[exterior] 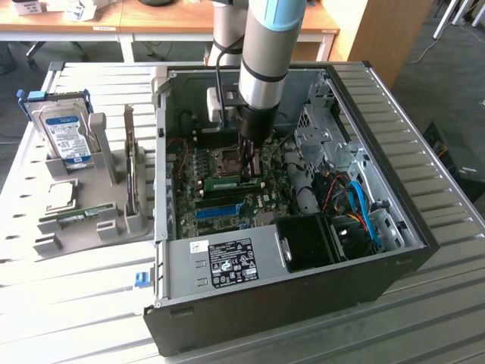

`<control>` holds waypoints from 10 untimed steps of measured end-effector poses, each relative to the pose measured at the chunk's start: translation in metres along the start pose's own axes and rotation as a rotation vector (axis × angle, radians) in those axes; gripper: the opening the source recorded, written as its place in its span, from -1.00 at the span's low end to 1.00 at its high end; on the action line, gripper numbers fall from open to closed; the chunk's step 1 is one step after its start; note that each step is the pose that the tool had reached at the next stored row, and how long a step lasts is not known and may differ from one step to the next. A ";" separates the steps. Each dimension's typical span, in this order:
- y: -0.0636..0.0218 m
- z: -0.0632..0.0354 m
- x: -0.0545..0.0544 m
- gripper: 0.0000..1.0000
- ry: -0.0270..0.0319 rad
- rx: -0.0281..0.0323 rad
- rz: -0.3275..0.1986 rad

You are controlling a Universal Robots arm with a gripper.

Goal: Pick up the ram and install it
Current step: 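Insert the ram into the slot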

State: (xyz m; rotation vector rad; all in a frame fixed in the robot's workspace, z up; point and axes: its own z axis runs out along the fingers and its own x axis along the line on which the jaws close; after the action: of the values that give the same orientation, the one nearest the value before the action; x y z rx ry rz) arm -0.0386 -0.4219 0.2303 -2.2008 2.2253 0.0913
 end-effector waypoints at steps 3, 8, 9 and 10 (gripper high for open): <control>0.0000 0.0009 0.000 -0.76 0.0001 0.0005 0.000; -0.0001 0.0026 0.000 -0.76 0.0000 0.0017 0.000; -0.0001 0.0028 0.000 -0.76 0.0000 0.0018 0.000; -0.0001 0.0031 0.000 -0.76 -0.0001 0.0020 0.000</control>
State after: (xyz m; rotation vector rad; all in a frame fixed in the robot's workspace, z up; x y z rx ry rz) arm -0.0386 -0.4219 0.2272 -2.2002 2.2239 0.0892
